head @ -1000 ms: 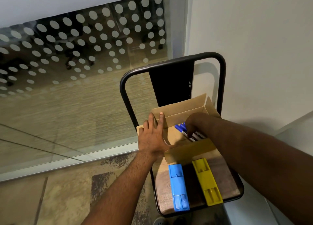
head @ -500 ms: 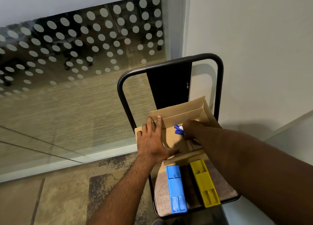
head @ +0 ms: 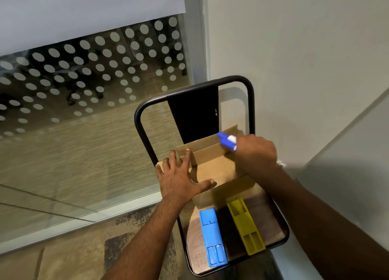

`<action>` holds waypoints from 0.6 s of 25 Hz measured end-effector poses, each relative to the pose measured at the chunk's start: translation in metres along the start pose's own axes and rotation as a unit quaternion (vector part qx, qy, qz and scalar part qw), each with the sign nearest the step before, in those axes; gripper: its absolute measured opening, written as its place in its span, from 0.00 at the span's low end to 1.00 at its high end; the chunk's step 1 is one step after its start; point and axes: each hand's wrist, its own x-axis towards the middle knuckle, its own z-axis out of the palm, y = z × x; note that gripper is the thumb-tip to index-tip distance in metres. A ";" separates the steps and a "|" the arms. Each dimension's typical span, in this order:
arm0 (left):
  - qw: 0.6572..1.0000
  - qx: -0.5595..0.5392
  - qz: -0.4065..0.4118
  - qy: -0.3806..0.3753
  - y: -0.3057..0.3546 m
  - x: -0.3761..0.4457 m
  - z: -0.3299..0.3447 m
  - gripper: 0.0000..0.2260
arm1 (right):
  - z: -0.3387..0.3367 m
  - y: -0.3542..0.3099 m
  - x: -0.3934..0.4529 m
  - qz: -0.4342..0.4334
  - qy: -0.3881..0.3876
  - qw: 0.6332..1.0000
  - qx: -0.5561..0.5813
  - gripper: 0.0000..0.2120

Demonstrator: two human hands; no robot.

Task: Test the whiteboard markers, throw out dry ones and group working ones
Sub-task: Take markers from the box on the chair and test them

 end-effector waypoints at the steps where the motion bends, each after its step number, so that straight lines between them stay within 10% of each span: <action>1: 1.000 -0.004 -0.004 0.006 0.003 0.002 -0.004 0.52 | -0.004 0.014 -0.003 0.040 0.012 0.999 0.009 0.16; 7: 0.995 -0.080 -0.055 -0.026 0.013 0.007 -0.017 0.53 | 0.010 0.067 0.020 0.146 -0.228 0.881 0.389 0.16; 15: 0.993 -0.053 0.082 0.069 0.040 -0.007 -0.036 0.49 | 0.033 0.037 0.029 -0.077 -0.356 0.918 0.157 0.17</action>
